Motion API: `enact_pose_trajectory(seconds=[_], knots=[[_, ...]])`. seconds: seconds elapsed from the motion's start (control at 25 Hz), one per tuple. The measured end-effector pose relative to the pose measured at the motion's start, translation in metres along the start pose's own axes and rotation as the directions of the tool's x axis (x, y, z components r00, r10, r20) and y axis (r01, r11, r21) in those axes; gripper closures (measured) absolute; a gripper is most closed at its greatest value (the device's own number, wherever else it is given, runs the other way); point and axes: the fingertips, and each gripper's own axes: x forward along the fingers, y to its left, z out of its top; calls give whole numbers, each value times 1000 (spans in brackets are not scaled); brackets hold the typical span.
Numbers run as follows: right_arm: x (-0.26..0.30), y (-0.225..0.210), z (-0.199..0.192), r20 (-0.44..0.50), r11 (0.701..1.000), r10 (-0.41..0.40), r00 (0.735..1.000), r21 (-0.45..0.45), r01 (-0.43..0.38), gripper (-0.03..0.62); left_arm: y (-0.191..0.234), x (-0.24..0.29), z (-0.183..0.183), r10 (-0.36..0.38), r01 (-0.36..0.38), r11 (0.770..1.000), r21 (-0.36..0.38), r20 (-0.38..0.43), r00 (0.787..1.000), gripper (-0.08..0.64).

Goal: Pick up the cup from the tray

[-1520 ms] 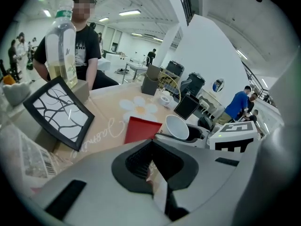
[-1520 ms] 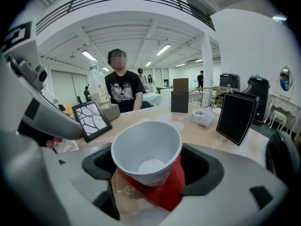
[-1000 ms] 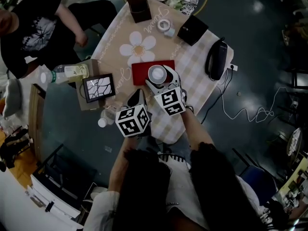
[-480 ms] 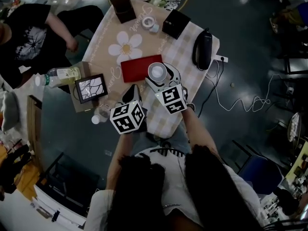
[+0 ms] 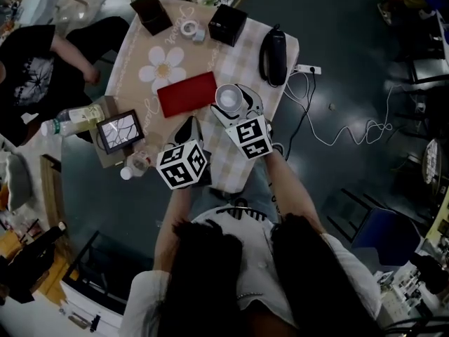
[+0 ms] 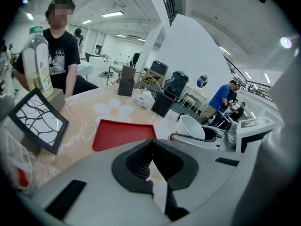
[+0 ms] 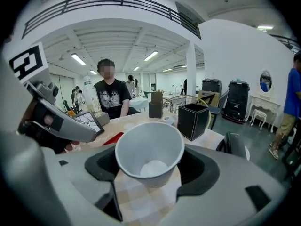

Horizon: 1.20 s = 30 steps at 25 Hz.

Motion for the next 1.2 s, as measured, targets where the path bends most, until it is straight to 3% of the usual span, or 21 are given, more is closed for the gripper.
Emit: enact_pose_trajectory(seconds=[0.24, 0.52, 1.2], knots=[[-10, -16, -19, -18, 1000, -25, 1000, 12, 25, 238, -20, 8, -8, -33, 33, 999, 28, -9, 999, 554], [-14, -28, -43, -31, 994, -63, 998, 85, 65, 238, -30, 13, -18, -78, 78, 997, -28, -10, 997, 554], [-10, -43, -74, -24, 991, -79, 997, 106, 82, 238, -20, 18, -34, -43, 42, 999, -27, -34, 999, 554]])
